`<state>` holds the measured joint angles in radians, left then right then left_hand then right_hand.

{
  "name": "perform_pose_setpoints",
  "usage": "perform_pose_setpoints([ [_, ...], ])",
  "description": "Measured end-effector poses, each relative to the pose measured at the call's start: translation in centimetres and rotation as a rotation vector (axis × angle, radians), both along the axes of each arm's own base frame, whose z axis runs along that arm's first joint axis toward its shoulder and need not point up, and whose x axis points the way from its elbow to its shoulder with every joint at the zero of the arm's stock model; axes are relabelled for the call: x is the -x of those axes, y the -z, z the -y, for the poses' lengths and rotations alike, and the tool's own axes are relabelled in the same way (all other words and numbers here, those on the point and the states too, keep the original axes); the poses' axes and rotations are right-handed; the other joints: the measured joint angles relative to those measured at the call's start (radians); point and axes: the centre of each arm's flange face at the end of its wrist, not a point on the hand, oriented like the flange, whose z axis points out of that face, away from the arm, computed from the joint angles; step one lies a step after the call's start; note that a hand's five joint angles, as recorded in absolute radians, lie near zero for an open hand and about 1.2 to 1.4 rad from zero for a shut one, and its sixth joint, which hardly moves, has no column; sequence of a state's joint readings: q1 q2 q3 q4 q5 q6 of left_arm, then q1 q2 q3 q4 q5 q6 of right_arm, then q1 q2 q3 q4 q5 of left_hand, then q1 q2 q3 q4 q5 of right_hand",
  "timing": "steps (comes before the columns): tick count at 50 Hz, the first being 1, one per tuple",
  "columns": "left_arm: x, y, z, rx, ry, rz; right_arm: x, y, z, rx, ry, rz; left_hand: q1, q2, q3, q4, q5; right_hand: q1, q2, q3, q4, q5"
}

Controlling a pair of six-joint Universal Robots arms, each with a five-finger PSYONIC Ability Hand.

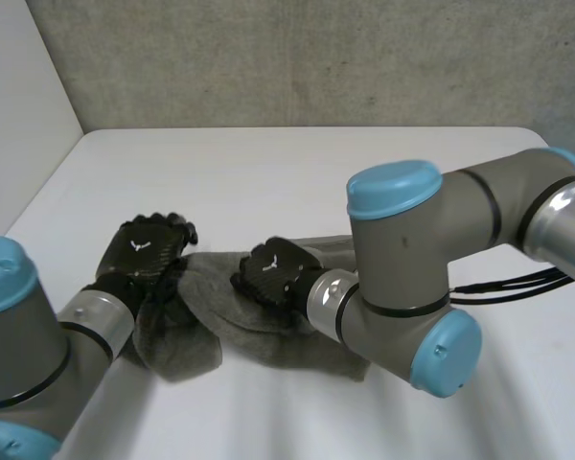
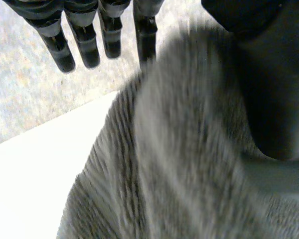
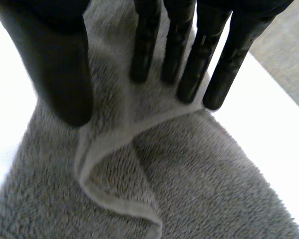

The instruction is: Fold the towel.

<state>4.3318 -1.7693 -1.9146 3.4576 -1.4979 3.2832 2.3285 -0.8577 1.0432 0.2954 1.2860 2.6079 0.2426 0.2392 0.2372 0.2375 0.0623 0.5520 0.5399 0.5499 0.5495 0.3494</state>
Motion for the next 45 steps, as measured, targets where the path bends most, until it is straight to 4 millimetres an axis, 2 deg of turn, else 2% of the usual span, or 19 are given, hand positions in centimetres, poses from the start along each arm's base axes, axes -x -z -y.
perform_pose_setpoints([
  [2, 0.0, -1.1, -0.7, 0.014, 0.013, -0.005, 0.2, -1.3, -0.1, -0.014, 0.021, 0.039, -0.022, -0.024, -0.02, -0.023, -0.014, -0.141, -0.14, -0.139, -0.142, -0.14],
  [5, -0.1, -2.8, -1.5, 0.042, 0.03, -0.019, 0.6, -3.3, -0.2, -0.042, 0.057, 0.104, -0.031, -0.032, -0.028, -0.031, -0.018, -0.206, -0.197, -0.206, -0.226, -0.234],
  [12, -0.3, -6.6, -2.4, 0.12, 0.043, -0.056, 2.7, -7.0, 0.1, -0.14, 0.176, 0.246, -0.031, -0.034, -0.028, -0.033, -0.02, -0.223, -0.199, -0.211, -0.234, -0.244],
  [17, -0.4, -8.9, -2.9, 0.18, 0.055, -0.078, 5.2, -7.8, 1.5, -0.226, 0.299, 0.318, -0.031, -0.033, -0.028, -0.032, -0.019, -0.223, -0.199, -0.211, -0.234, -0.241],
  [23, -0.1, -10.8, -2.9, 0.235, 0.107, -0.102, 7.9, -7.1, 2.1, -0.306, 0.406, 0.347, 0.065, 0.07, 0.072, 0.059, 0.062, -0.215, -0.195, -0.207, -0.226, -0.19],
  [26, 0.5, -10.8, -2.4, 0.229, 0.152, -0.104, 8.8, -6.2, 1.8, -0.326, 0.429, 0.326, 0.18, 0.182, 0.184, 0.183, 0.184, -0.177, -0.176, -0.185, -0.17, -0.126],
  [30, 1.4, -9.8, -1.2, 0.182, 0.195, -0.095, 9.6, -5.0, 1.4, -0.327, 0.436, 0.281, 0.244, 0.243, 0.245, 0.245, 0.247, -0.129, -0.11, -0.121, -0.106, -0.072],
  [39, 3.8, -5.2, 3.2, 0.028, 0.231, -0.029, 11.4, -1.7, 0.9, -0.309, 0.441, 0.142, 0.286, 0.287, 0.29, 0.289, 0.292, -0.058, -0.05, -0.057, -0.053, -0.016],
  [45, 5.7, -2.9, 4.6, -0.018, 0.286, 0.061, 11.9, -0.1, 1.4, -0.303, 0.466, 0.138, 0.273, 0.278, 0.281, 0.28, 0.276, -0.053, -0.05, -0.056, -0.053, -0.015],
])
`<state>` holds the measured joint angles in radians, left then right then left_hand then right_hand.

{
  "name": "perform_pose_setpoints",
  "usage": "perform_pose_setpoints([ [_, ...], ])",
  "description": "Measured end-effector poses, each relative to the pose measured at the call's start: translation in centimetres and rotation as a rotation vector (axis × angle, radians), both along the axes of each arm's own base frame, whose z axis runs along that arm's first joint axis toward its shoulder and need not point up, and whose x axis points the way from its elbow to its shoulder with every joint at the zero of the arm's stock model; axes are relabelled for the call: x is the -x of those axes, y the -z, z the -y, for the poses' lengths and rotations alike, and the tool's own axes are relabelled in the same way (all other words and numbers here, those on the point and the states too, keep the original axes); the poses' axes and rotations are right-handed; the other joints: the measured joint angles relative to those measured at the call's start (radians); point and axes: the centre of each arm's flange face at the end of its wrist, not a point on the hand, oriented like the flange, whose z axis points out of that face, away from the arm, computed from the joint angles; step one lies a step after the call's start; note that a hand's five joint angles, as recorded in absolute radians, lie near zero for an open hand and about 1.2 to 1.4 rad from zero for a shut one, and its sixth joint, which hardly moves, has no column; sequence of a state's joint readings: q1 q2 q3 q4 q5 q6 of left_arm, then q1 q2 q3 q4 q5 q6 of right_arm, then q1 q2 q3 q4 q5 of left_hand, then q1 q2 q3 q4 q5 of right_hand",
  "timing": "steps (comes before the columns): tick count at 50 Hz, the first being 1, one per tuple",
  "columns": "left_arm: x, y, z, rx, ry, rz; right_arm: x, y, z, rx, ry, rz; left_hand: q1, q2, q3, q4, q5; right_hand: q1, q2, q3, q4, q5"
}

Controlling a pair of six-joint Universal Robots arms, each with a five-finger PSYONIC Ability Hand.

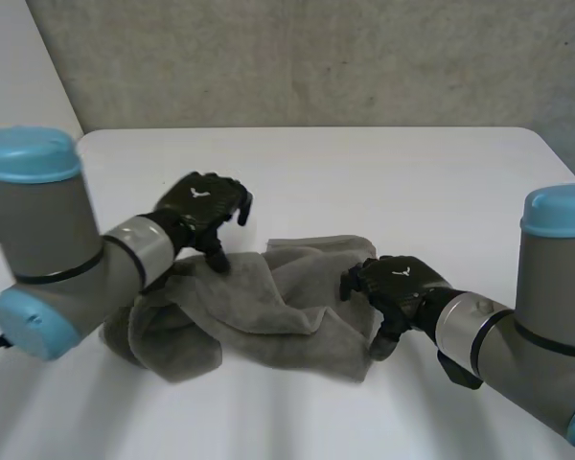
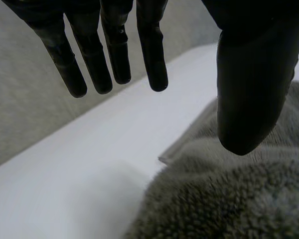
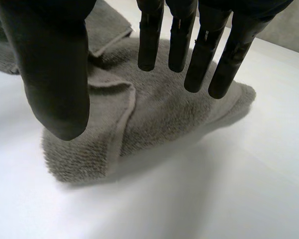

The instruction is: Fold the towel.

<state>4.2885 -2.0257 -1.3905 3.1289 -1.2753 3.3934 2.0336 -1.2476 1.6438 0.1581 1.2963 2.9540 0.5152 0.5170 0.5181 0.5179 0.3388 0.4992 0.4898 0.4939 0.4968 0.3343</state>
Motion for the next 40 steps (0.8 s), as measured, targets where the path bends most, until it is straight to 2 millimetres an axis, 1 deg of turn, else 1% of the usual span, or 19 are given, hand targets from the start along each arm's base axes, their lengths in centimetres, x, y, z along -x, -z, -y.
perform_pose_setpoints([
  [2, 0.8, 0.8, 0.1, -0.009, 0.029, 0.039, 0.1, 0.5, 0.2, 0.005, 0.01, 0.006, -0.003, -0.002, -0.003, -0.003, -0.003, 0.0, 0.0, 0.0, 0.0, 0.0],
  [7, 1.6, 1.9, 0.2, -0.019, 0.072, 0.1, 0.2, 1.5, 0.2, 0.003, 0.02, 0.014, -0.018, -0.017, -0.018, -0.018, -0.019, 0.0, 0.0, 0.0, 0.0, -0.002],
  [15, 2.1, 3.3, 0.7, -0.031, 0.099, 0.148, -0.1, 3.4, 0.2, -0.047, 0.036, 0.036, -0.058, -0.058, -0.058, -0.059, -0.06, -0.007, -0.001, -0.002, -0.002, -0.013],
  [23, 2.3, 4.6, 1.2, -0.038, 0.105, 0.175, -0.4, 4.9, 0.2, -0.079, 0.037, 0.035, -0.055, -0.056, -0.057, -0.057, -0.052, -0.01, -0.002, -0.002, -0.002, -0.013],
  [25, 2.3, 4.8, 1.3, -0.035, 0.105, 0.183, -0.5, 5.2, 0.2, -0.081, 0.037, 0.033, 0.023, 0.02, 0.012, 0.012, 0.019, -0.01, 0.0, -0.002, -0.002, -0.013],
  [27, 2.3, 4.8, 1.3, -0.032, 0.106, 0.189, -0.6, 5.5, 0.3, -0.083, 0.037, 0.031, 0.153, 0.153, 0.151, 0.141, 0.145, -0.006, 0.0, 0.0, 0.0, -0.011],
  [28, 2.3, 4.9, 1.3, -0.03, 0.105, 0.193, -0.6, 5.7, 0.4, -0.084, 0.037, 0.029, 0.259, 0.26, 0.243, 0.245, 0.246, 0.005, 0.006, 0.008, 0.007, -0.001],
  [31, 2.3, 4.8, 1.3, -0.027, 0.105, 0.197, -0.7, 6.0, 0.5, -0.086, 0.037, 0.027, 0.429, 0.43, 0.419, 0.42, 0.422, 0.062, 0.067, 0.067, 0.058, 0.053],
  [32, 2.2, 4.8, 1.3, -0.027, 0.105, 0.198, -0.7, 6.0, 0.5, -0.086, 0.037, 0.027, 0.515, 0.516, 0.5, 0.501, 0.503, 0.113, 0.123, 0.117, 0.105, 0.1],
  [33, 2.2, 4.8, 1.2, -0.028, 0.106, 0.2, -0.7, 6.1, 0.6, -0.085, 0.037, 0.027, 0.591, 0.592, 0.582, 0.583, 0.587, 0.201, 0.212, 0.199, 0.201, 0.19],
  [34, 2.2, 4.8, 1.2, -0.029, 0.106, 0.202, -0.7, 6.1, 0.6, -0.084, 0.037, 0.027, 0.608, 0.61, 0.606, 0.608, 0.611, 0.243, 0.252, 0.224, 0.244, 0.228],
  [36, 2.1, 4.7, 1.0, -0.036, 0.109, 0.209, -0.8, 6.1, 0.7, -0.081, 0.038, 0.029, 0.705, 0.71, 0.706, 0.71, 0.709, 0.464, 0.41, 0.308, 0.456, 0.425],
  [37, 2.1, 4.7, 0.9, -0.037, 0.11, 0.211, -0.8, 6.1, 0.7, -0.08, 0.038, 0.03, 0.731, 0.738, 0.734, 0.738, 0.729, 0.513, 0.432, 0.325, 0.509, 0.479],
  [39, 2.0, 4.6, 0.8, -0.042, 0.114, 0.222, -0.8, 6.0, 0.8, -0.077, 0.038, 0.032, 0.807, 0.82, 0.816, 0.822, 0.812, 0.672, 0.568, 0.351, 0.704, 0.675],
  [40, 2.0, 4.6, 0.7, -0.043, 0.116, 0.226, -0.8, 6.0, 0.8, -0.077, 0.038, 0.034, 0.816, 0.835, 0.832, 0.84, 0.829, 0.708, 0.612, 0.351, 0.738, 0.72],
])
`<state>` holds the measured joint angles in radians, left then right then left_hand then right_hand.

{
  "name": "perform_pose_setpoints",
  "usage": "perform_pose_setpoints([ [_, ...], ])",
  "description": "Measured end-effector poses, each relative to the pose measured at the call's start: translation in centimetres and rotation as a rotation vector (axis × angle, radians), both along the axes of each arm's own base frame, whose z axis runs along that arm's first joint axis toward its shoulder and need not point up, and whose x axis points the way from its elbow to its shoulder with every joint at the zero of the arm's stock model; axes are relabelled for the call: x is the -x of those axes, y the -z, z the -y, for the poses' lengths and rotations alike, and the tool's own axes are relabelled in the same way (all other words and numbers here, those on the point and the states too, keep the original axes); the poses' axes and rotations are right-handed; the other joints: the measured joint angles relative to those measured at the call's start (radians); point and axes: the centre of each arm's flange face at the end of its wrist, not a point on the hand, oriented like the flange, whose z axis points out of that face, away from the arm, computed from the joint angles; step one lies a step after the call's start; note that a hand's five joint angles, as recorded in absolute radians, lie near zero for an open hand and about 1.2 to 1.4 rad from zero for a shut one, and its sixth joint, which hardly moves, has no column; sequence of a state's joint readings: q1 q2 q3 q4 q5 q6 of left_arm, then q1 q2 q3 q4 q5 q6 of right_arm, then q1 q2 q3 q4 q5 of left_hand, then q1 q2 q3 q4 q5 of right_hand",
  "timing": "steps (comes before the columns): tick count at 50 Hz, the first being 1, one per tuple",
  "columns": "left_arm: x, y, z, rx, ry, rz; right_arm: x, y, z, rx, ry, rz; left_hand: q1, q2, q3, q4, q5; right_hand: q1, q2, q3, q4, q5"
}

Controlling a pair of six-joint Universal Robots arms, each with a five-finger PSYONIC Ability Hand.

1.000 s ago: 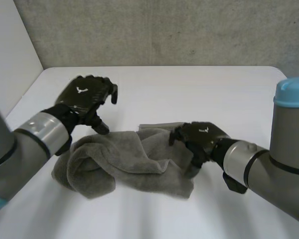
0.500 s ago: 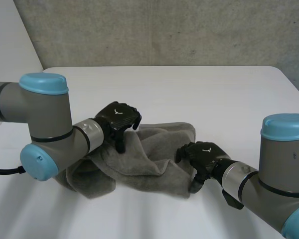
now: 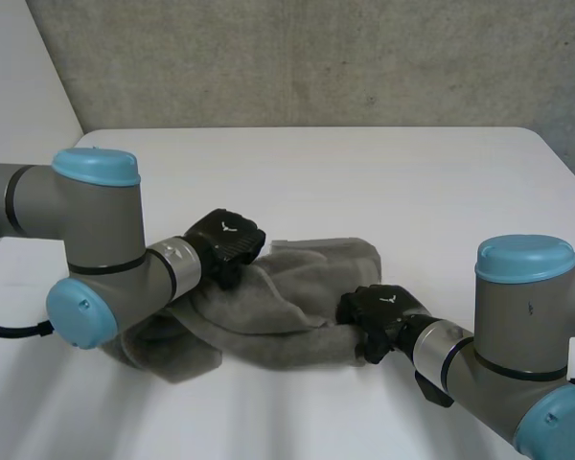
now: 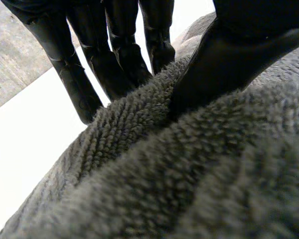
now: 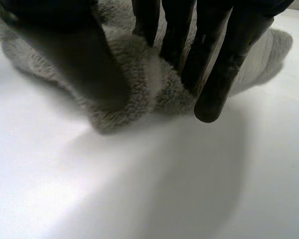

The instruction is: Fold the towel.

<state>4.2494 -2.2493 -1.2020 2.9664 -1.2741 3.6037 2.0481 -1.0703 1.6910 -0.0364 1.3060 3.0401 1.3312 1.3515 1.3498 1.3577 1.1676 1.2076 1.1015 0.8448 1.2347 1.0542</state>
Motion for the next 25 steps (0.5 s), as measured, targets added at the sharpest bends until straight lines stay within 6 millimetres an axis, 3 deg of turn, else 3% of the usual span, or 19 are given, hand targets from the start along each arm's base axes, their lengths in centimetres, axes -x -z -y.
perform_pose_setpoints([
  [3, -0.1, -0.3, -0.2, 0.002, 0.008, 0.021, -0.1, -0.6, 0.2, 0.015, 0.001, 0.016, 0.018, 0.028, 0.028, 0.028, 0.025, 0.069, 0.118, 0.0, 0.095, 0.081],
  [9, -0.5, -2.0, -0.2, 0.032, 0.002, 0.028, -0.4, -2.4, 1.0, 0.055, 0.008, 0.059, 0.021, 0.03, 0.031, 0.031, 0.028, 0.07, 0.118, 0.0, 0.101, 0.081],
  [17, -1.3, -7.5, -0.3, 0.118, -0.074, -0.068, -1.0, -7.6, 2.3, 0.167, -0.014, 0.118, 0.022, 0.031, 0.033, 0.032, 0.028, 0.07, 0.124, 0.0, 0.101, 0.081],
  [21, -1.8, -10.4, -0.9, 0.129, -0.113, -0.161, -1.4, -10.4, 1.6, 0.162, -0.118, 0.074, 0.022, 0.031, 0.033, 0.032, 0.028, 0.072, 0.134, 0.0, 0.101, 0.081],
  [25, -2.3, -12.0, -1.4, 0.124, -0.138, -0.219, -1.6, -11.6, 0.7, 0.146, -0.241, -0.021, 0.023, 0.031, 0.033, 0.032, 0.028, 0.072, 0.137, 0.0, 0.101, 0.081],
])
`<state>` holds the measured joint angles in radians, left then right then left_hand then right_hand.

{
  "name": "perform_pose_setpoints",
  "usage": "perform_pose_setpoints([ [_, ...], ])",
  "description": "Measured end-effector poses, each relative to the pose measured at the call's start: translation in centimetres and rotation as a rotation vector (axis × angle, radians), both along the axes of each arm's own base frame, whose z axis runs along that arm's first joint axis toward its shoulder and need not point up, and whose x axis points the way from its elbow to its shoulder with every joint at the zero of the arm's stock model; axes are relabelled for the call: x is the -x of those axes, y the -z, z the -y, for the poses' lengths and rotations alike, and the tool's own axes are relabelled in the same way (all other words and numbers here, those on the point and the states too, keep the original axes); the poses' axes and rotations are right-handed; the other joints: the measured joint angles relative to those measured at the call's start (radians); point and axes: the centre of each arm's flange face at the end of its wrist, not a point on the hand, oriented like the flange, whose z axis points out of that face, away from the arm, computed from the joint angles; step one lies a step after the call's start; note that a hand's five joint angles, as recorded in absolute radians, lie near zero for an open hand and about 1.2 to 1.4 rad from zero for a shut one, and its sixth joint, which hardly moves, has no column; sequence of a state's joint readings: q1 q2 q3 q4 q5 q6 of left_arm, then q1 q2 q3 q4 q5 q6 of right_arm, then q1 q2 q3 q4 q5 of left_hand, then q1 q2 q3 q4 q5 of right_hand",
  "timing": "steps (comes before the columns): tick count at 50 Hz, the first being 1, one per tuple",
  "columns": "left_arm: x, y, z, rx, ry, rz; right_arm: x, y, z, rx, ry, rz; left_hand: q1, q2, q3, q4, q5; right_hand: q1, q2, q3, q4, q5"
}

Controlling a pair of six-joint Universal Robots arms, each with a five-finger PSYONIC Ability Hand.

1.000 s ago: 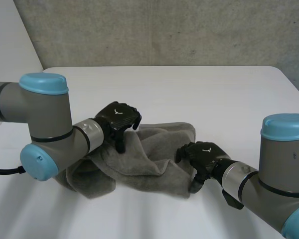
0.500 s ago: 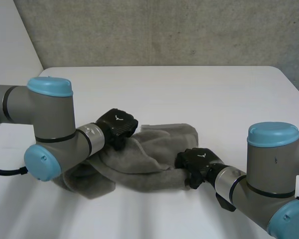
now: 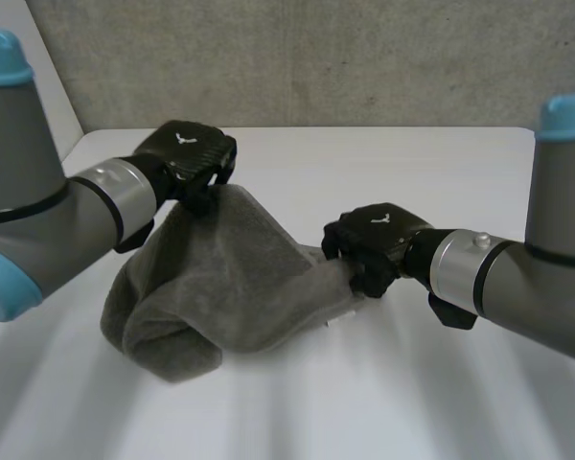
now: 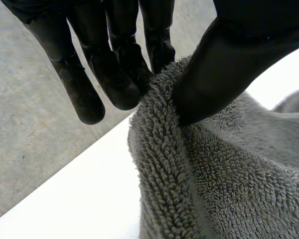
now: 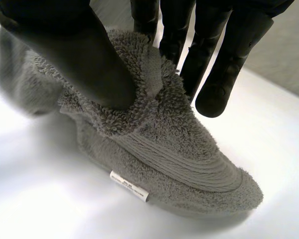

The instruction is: Fold the towel.

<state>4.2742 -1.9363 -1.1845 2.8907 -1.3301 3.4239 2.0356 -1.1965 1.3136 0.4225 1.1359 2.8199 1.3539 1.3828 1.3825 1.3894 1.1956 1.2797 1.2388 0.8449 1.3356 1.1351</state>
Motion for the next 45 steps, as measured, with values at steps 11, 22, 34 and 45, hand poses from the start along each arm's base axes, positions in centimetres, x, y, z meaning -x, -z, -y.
perform_pose_setpoints([
  [11, -0.6, 0.1, 1.7, -0.03, -0.073, 0.011, -1.2, -1.1, 3.5, 0.159, -0.074, -0.256, 0.0, 0.001, 0.0, 0.0, -0.001, 0.006, 0.0, 0.0, 0.0, 0.0],
  [22, -2.2, -8.0, 8.6, 0.439, -0.4, -0.204, -4.8, -11.6, 10.2, 0.786, 0.145, 0.069, 0.0, 0.003, 0.003, 0.0, 0.0, 0.006, 0.0, 0.0, 0.0, 0.0],
  [34, -5.0, -14.5, 8.2, 0.776, -0.55, -0.462, -4.2, -18.3, 8.4, 0.98, 0.117, 0.273, 0.01, 0.005, 0.004, 0.0, 0.004, 0.006, 0.064, 0.0, 0.0, 0.012],
  [45, -5.5, -0.3, 6.9, 0.397, -0.357, -0.192, -4.2, -7.4, 9.2, 0.798, -0.13, -0.129, 0.011, 0.005, 0.005, 0.002, 0.006, 0.006, 0.064, 0.0, 0.0, 0.015],
])
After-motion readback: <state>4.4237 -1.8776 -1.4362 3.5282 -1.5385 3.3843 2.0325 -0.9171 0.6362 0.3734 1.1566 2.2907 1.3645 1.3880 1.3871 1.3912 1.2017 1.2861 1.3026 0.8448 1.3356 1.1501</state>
